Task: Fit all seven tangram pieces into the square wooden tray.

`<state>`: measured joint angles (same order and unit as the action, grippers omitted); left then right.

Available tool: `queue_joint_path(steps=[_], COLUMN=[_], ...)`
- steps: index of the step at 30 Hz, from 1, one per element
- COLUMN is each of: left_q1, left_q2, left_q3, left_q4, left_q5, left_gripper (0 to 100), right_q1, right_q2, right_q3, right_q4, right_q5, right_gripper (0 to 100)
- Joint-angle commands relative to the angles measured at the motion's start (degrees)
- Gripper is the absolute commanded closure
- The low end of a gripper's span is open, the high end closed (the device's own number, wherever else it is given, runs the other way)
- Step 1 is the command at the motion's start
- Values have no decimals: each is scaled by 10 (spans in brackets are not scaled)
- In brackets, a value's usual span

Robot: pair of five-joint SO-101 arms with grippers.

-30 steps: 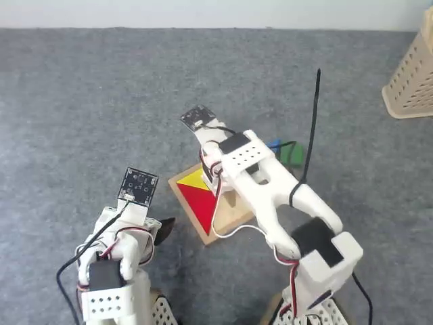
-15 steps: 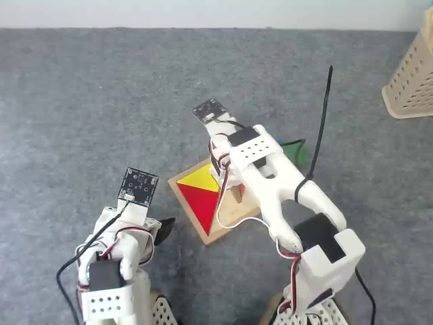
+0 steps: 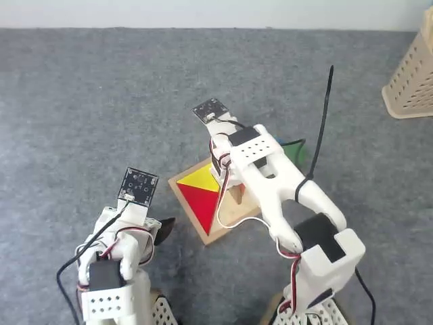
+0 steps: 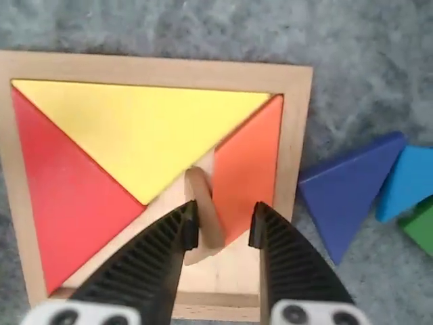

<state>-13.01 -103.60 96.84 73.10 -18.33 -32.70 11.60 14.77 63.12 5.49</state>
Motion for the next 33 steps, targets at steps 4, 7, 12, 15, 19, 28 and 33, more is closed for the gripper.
queue_joint_path(steps=[4, 7, 12, 15, 19, 28, 33], left_q1=[3, 3, 3, 3, 3, 3, 3], left_q2=[-8, -8, -8, -8, -8, -8, -8], left_q3=[-3, -3, -3, -3, -3, -3, -3], left_q4=[0, 0, 0, 0, 0, 0, 0], left_q5=[-3, -3, -3, -3, -3, -3, -3], left_gripper=[647, 647, 647, 647, 647, 647, 647], right_q1=[11, 12, 21, 35, 35, 4, -2], right_q2=[-141, -226, -286, -260, -204, -168, -182], right_q3=[16, 91, 200, 217, 203, 186, 187], right_q4=[-10, -51, -114, -131, -132, -130, -128], right_q5=[-10, -6, 10, 16, 16, 16, 15], right_gripper=[957, 992, 989, 991, 991, 991, 991])
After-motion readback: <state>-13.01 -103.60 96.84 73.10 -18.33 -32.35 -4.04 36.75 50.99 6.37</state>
